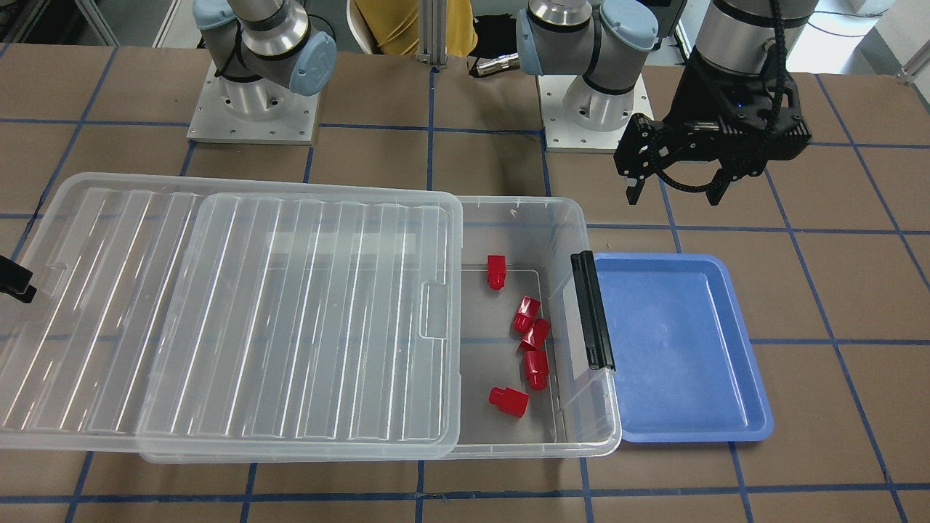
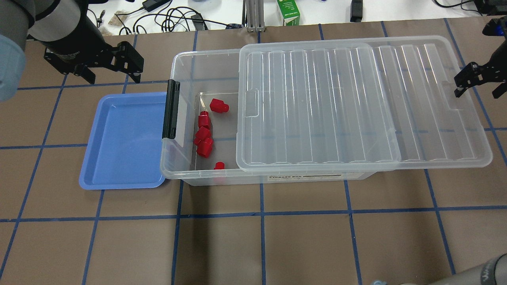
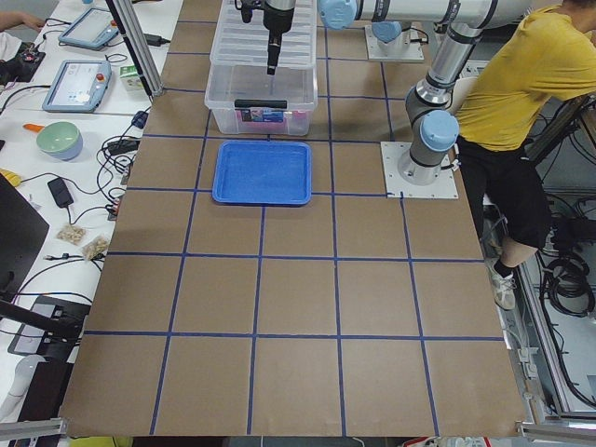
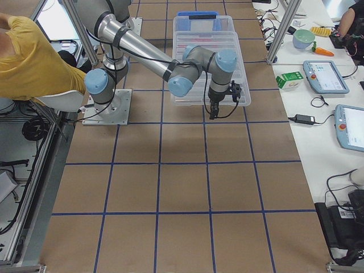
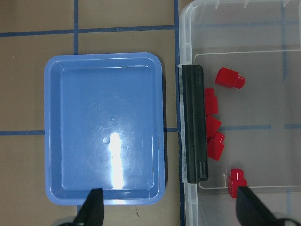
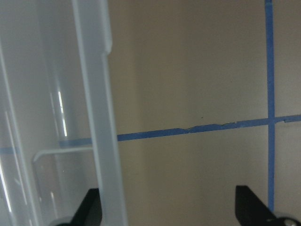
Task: Place red block in blue tray from box
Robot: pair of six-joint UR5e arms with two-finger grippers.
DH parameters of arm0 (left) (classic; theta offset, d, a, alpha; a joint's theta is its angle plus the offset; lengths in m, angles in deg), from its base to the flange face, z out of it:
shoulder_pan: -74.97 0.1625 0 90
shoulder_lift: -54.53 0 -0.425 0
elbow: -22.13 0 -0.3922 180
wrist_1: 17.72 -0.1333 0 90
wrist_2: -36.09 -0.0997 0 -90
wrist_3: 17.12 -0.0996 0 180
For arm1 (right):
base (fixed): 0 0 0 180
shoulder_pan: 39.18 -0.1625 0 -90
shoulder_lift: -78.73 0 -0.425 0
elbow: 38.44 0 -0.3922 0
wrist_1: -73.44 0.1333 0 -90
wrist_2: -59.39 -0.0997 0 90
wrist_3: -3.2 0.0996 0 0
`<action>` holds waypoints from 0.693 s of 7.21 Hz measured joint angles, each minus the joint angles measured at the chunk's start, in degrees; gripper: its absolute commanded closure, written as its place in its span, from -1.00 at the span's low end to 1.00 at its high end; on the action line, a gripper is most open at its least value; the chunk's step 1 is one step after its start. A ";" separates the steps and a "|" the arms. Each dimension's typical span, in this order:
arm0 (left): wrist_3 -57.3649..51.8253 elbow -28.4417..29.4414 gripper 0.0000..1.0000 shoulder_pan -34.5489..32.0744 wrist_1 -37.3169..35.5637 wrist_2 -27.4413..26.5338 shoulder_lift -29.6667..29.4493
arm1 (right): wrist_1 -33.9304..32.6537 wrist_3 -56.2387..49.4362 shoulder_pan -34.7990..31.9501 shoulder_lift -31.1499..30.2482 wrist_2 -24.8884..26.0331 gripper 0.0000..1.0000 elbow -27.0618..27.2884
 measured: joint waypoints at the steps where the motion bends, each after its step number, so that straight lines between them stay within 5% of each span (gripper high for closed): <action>1: 0.09 -0.02 -1.00 -0.04 0.39 -0.08 0.08 | -0.10 -1.08 1.55 0.00 -0.05 -1.00 -0.09; 5: 5.00 -1.72 -1.00 -3.13 0.14 1.17 -1.39 | -1.24 -3.27 3.41 0.00 0.39 -1.00 -0.35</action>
